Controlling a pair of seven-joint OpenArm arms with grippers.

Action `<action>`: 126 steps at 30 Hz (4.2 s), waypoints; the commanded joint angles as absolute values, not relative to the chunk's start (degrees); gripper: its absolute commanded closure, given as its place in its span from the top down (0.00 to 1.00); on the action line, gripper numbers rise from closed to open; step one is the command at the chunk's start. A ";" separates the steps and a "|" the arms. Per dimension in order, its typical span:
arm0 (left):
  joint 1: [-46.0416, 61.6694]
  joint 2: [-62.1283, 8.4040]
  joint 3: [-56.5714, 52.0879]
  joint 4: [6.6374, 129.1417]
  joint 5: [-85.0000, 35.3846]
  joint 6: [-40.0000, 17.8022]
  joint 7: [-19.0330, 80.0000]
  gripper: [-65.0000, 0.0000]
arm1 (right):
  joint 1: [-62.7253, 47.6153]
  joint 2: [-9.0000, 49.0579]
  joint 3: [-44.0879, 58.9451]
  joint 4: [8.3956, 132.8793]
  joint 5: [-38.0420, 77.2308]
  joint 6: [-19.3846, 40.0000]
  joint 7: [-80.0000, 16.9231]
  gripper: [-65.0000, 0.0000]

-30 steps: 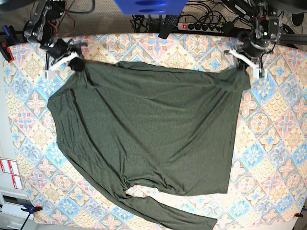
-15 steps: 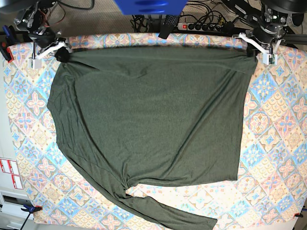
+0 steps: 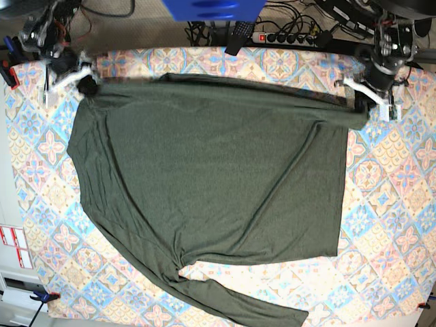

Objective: Fold the T-shirt properly

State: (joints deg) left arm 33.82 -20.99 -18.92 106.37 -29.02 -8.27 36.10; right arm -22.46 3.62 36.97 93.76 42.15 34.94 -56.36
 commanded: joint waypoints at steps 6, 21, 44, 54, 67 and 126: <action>25.71 -21.76 -19.47 102.11 -29.14 -7.96 37.85 0.00 | -17.10 4.44 37.14 94.29 43.03 35.12 -54.90 0.01; 11.03 -18.33 -19.12 91.03 -28.62 -7.96 39.25 0.00 | -5.58 4.44 37.05 80.92 42.95 35.03 -54.81 0.01; 6.20 -17.27 -18.68 83.65 -28.53 -7.96 39.25 0.00 | -0.40 4.44 37.05 73.63 42.86 35.03 -54.46 0.01; 6.73 -18.33 -14.73 84.09 -29.14 -7.87 44.62 0.51 | -2.24 4.44 37.49 73.45 42.86 35.03 -54.81 0.19; 14.46 -18.07 -19.03 92.09 -29.14 -7.96 46.73 0.53 | -9.01 4.44 37.49 81.80 43.12 35.03 -54.90 0.27; 6.02 -12.79 -19.03 75.30 -29.05 -8.31 46.20 0.05 | -4.09 4.70 39.16 66.24 42.77 34.95 -54.37 0.48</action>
State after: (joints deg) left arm 6.04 -12.53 -19.11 75.05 -28.95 -8.03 44.45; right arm -5.06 4.14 39.16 65.67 43.13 35.29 -54.59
